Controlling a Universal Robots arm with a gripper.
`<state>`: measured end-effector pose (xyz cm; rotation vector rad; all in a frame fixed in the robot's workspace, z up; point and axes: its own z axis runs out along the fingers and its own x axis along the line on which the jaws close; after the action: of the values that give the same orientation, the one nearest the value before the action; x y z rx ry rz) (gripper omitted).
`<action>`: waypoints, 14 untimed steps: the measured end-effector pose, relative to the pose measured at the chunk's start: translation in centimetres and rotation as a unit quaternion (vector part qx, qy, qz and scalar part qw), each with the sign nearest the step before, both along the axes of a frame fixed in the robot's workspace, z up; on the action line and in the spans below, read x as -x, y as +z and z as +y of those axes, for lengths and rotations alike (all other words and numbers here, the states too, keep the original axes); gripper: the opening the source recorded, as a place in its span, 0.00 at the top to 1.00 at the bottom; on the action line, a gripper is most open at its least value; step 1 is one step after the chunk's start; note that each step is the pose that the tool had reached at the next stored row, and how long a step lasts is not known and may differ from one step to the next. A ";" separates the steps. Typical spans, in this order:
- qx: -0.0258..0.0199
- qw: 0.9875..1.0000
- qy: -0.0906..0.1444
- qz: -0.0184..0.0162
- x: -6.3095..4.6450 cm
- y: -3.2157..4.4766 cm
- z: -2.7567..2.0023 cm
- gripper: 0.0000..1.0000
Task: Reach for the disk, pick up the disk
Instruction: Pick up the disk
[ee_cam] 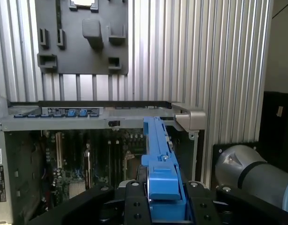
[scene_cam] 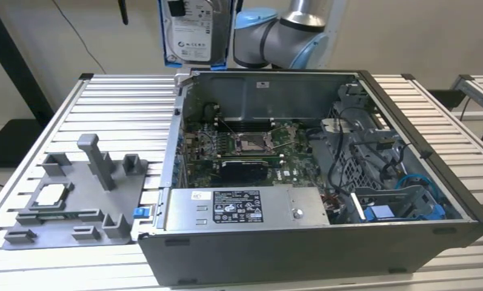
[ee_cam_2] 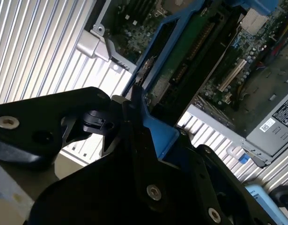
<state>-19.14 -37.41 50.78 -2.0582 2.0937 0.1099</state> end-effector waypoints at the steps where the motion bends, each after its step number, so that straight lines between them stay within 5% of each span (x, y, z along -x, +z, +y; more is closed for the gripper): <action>1: 0.000 1.000 0.000 0.001 -0.5 0.00 0.00 1.00; 10: 0.001 1.000 0.000 0.002 -4.1 -0.03 0.00 1.00; 14: 0.013 1.000 0.000 0.000 -5.0 -0.09 0.00 1.00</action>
<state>-14.14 -37.41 50.69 -2.0728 2.1065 0.0833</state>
